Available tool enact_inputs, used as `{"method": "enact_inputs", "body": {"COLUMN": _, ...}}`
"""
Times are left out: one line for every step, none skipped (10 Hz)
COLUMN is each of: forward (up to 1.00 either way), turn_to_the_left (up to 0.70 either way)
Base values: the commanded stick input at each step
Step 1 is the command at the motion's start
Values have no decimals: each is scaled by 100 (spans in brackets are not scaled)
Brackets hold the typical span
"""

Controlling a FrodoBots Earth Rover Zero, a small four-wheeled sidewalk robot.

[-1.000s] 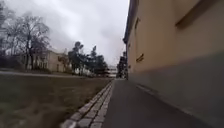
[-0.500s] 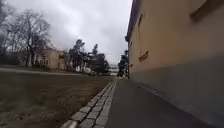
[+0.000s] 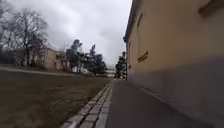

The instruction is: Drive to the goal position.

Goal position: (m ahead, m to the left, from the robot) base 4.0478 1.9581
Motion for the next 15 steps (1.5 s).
{"method": "enact_inputs", "body": {"forward": 70, "turn_to_the_left": 0}}
{"method": "enact_inputs", "body": {"forward": 70, "turn_to_the_left": 0}}
{"method": "enact_inputs", "body": {"forward": 70, "turn_to_the_left": 0}}
{"method": "enact_inputs", "body": {"forward": 70, "turn_to_the_left": -11}}
{"method": "enact_inputs", "body": {"forward": 70, "turn_to_the_left": -35}}
{"method": "enact_inputs", "body": {"forward": 70, "turn_to_the_left": -35}}
{"method": "enact_inputs", "body": {"forward": 70, "turn_to_the_left": -35}}
{"method": "enact_inputs", "body": {"forward": 70, "turn_to_the_left": -35}}
{"method": "enact_inputs", "body": {"forward": 70, "turn_to_the_left": -35}}
{"method": "enact_inputs", "body": {"forward": 70, "turn_to_the_left": -35}}
{"method": "enact_inputs", "body": {"forward": 70, "turn_to_the_left": -35}}
{"method": "enact_inputs", "body": {"forward": 70, "turn_to_the_left": -35}}
{"method": "enact_inputs", "body": {"forward": 70, "turn_to_the_left": -35}}
{"method": "enact_inputs", "body": {"forward": 70, "turn_to_the_left": -35}}
{"method": "enact_inputs", "body": {"forward": 70, "turn_to_the_left": -35}}
